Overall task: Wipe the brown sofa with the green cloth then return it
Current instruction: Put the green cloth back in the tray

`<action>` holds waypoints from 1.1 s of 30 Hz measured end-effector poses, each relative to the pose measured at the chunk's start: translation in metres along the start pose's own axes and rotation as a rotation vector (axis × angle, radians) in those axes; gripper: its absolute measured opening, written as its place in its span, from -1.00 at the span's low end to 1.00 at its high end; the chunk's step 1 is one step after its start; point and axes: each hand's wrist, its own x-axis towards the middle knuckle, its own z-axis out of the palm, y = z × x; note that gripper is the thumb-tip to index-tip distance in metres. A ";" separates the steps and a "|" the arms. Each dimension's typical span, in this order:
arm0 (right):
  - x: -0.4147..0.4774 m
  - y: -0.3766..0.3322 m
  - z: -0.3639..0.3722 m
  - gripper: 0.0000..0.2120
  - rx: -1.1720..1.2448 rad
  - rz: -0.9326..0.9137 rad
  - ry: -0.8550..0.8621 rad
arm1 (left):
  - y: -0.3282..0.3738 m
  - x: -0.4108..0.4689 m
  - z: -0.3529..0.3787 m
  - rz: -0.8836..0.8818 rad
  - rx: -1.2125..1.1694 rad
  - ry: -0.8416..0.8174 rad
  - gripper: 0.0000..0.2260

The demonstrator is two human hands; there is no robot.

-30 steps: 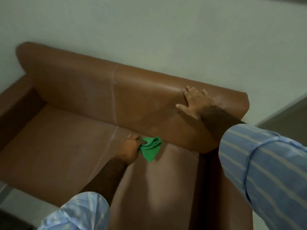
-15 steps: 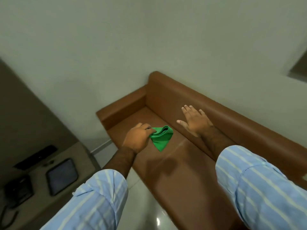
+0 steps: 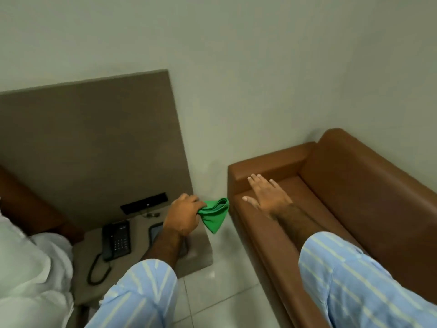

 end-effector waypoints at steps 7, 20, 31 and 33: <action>0.134 -0.091 0.115 -0.26 0.026 -0.121 -0.161 | -0.165 -0.002 0.089 -0.218 -0.106 -0.175 -0.65; 0.263 -0.131 0.426 -0.29 0.114 -0.118 -0.540 | -0.312 0.031 0.347 -0.494 -0.076 -0.340 -0.69; 0.247 -0.126 0.571 -0.22 -0.010 -0.267 -0.430 | -0.293 -0.009 0.511 -0.373 -0.149 -0.379 -0.29; 0.245 -0.125 0.564 -0.20 -0.044 -0.293 -0.390 | -0.289 -0.019 0.508 -0.349 -0.085 -0.351 -0.25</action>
